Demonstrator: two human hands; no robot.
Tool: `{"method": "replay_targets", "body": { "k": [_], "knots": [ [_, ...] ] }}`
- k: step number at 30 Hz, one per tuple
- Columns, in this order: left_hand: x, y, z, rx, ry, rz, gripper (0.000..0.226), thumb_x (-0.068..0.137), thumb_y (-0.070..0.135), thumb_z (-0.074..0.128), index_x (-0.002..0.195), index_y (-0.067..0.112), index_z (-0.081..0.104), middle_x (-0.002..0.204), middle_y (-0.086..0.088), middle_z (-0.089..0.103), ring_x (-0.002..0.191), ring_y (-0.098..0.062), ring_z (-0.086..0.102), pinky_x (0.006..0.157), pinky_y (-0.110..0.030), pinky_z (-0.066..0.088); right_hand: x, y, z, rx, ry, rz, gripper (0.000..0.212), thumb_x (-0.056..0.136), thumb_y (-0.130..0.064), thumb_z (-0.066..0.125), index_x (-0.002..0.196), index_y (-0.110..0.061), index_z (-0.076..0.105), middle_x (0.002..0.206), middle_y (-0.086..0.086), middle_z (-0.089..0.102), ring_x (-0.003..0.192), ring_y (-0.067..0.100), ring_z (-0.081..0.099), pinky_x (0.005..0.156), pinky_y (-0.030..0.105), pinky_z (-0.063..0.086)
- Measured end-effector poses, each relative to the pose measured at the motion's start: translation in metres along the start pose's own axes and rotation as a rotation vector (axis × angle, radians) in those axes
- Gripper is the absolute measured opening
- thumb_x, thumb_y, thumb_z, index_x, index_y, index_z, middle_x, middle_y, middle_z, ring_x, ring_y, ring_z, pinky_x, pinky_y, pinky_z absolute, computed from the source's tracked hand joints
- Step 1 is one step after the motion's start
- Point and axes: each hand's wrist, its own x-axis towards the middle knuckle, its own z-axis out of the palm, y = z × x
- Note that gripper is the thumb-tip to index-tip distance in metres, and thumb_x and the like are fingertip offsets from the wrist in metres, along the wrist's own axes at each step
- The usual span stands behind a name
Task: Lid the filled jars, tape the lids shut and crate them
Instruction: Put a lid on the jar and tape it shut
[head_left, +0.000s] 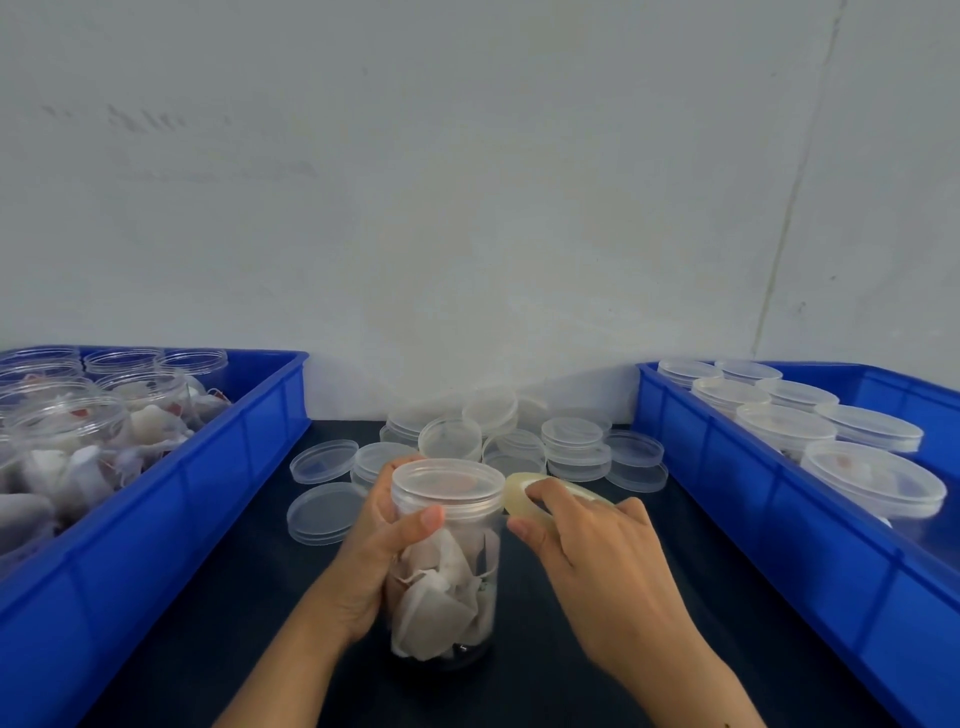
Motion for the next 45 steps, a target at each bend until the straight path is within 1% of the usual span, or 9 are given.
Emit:
{"method": "replay_targets", "body": {
  "k": [7, 13, 18, 23, 27, 30, 35, 38, 45],
  "knots": [
    [-0.004, -0.003, 0.002, -0.089, -0.046, -0.076, 0.113, 0.017, 0.052, 0.095, 0.117, 0.018, 0.055, 0.099, -0.003, 0.075, 0.09, -0.016, 0.072, 0.066, -0.023, 0.056, -0.001, -0.003, 0.001, 0.135, 0.009, -0.007, 0.042, 0.099, -0.051, 0.029, 0.141, -0.045, 0.022, 0.067, -0.018, 0.044, 0.071, 0.003, 0.046, 0.089, 0.027, 0.036],
    [-0.006, -0.003, -0.001, -0.174, -0.025, -0.136, 0.118, 0.014, 0.043, 0.098, 0.119, 0.011, 0.056, 0.101, -0.012, 0.074, 0.088, -0.023, 0.073, 0.064, -0.029, 0.058, -0.002, -0.003, 0.007, 0.414, -0.094, 0.094, 0.042, 0.098, -0.052, 0.038, 0.139, -0.053, 0.032, 0.123, -0.023, 0.06, 0.107, -0.001, 0.052, 0.071, 0.009, 0.034],
    [-0.007, -0.003, 0.0, -0.239, -0.013, -0.118, 0.113, 0.01, 0.043, 0.098, 0.112, 0.012, 0.06, 0.096, -0.012, 0.075, 0.083, -0.023, 0.074, 0.059, -0.028, 0.058, 0.001, -0.001, 0.01, 0.631, -0.192, 0.128, 0.043, 0.095, -0.054, 0.045, 0.138, -0.051, 0.04, 0.131, -0.027, 0.056, 0.127, 0.002, 0.047, 0.106, 0.033, 0.041],
    [-0.004, 0.003, 0.003, -0.109, -0.019, -0.03, 0.094, 0.047, 0.057, 0.089, 0.121, 0.008, 0.059, 0.113, -0.017, 0.07, 0.1, -0.028, 0.07, 0.072, -0.029, 0.058, -0.003, -0.003, 0.012, 0.539, -0.079, 0.143, 0.036, 0.096, -0.051, 0.047, 0.13, -0.046, 0.052, 0.095, -0.025, 0.069, 0.087, -0.003, 0.061, 0.081, 0.022, 0.051],
    [-0.001, 0.001, 0.012, 0.122, 0.124, 0.098, 0.051, 0.089, 0.05, 0.05, 0.136, 0.032, 0.049, 0.133, 0.008, 0.061, 0.123, -0.009, 0.057, 0.102, -0.031, 0.047, -0.006, -0.01, 0.011, 0.372, 0.02, 0.172, 0.032, 0.098, -0.048, 0.04, 0.118, -0.03, 0.058, 0.078, -0.006, 0.067, 0.072, 0.01, 0.061, 0.068, 0.025, 0.051],
    [-0.004, 0.004, 0.022, 0.366, 0.119, 0.129, 0.061, 0.078, 0.071, 0.06, 0.13, 0.045, 0.044, 0.128, 0.024, 0.054, 0.116, 0.013, 0.051, 0.098, -0.018, 0.046, -0.006, -0.01, 0.009, 0.292, 0.023, 0.169, 0.034, 0.1, -0.047, 0.036, 0.116, -0.027, 0.058, 0.067, -0.007, 0.061, 0.061, 0.01, 0.057, 0.062, 0.025, 0.051],
    [-0.004, 0.005, 0.027, 0.535, 0.246, 0.143, 0.107, 0.037, 0.068, 0.087, 0.13, 0.037, 0.043, 0.12, 0.022, 0.054, 0.109, 0.012, 0.053, 0.077, -0.008, 0.046, -0.01, -0.012, 0.009, 0.22, 0.049, 0.105, 0.027, 0.1, -0.043, 0.03, 0.101, -0.031, 0.054, 0.067, -0.006, 0.055, 0.057, 0.01, 0.05, 0.054, 0.023, 0.042],
    [-0.004, 0.004, 0.027, 0.453, 0.296, 0.177, 0.089, 0.038, 0.055, 0.087, 0.118, 0.041, 0.049, 0.105, 0.028, 0.063, 0.099, 0.018, 0.055, 0.072, -0.002, 0.046, -0.011, -0.013, 0.009, 0.199, 0.056, 0.033, 0.029, 0.1, -0.047, 0.028, 0.1, -0.031, 0.052, 0.064, -0.009, 0.048, 0.057, 0.011, 0.046, 0.055, 0.023, 0.039],
    [-0.003, 0.007, 0.004, 0.193, 0.226, 0.101, 0.081, 0.044, 0.042, 0.087, 0.117, 0.022, 0.06, 0.107, 0.005, 0.072, 0.1, -0.01, 0.068, 0.075, -0.022, 0.054, -0.013, -0.01, -0.004, 0.316, 0.012, -0.044, 0.05, 0.088, -0.071, 0.03, 0.125, -0.042, 0.046, 0.084, -0.014, 0.063, 0.079, 0.006, 0.059, 0.068, 0.018, 0.044]
  ]
}}
